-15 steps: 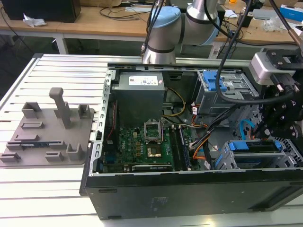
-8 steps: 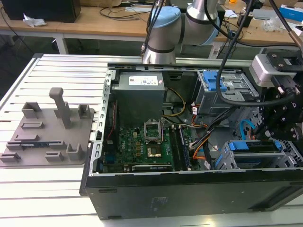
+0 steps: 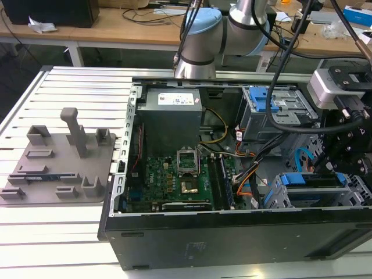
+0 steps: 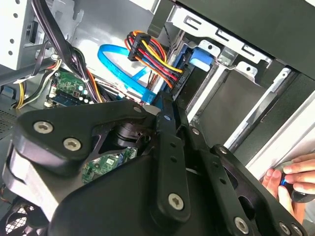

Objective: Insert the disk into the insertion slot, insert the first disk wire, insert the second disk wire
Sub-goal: 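Insert the second disk wire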

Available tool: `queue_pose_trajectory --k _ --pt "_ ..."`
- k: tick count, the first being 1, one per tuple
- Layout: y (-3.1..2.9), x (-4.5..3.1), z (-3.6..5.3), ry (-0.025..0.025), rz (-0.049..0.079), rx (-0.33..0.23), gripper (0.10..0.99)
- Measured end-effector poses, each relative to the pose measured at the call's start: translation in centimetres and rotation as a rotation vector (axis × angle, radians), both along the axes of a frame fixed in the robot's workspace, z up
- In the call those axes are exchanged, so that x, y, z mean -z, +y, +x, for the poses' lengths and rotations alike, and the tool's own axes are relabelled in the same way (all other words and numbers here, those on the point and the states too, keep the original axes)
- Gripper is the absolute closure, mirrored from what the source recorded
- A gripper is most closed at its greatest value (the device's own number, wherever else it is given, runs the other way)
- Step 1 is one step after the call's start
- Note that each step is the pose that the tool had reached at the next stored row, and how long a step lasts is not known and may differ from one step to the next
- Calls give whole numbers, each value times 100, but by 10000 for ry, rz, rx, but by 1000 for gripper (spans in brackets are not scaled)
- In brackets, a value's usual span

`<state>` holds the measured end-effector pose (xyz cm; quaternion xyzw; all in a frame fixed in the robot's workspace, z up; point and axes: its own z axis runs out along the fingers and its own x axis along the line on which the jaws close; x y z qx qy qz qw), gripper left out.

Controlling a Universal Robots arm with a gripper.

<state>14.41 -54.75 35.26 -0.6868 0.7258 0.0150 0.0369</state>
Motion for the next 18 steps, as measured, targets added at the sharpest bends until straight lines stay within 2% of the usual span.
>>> queue_pose_trajectory --k 8,14,18 --pt "0 8 3 0 2 -1 925" --pt "0 23 4 0 1 -449 925" --pt "-4 25 4 0 3 -462 925"
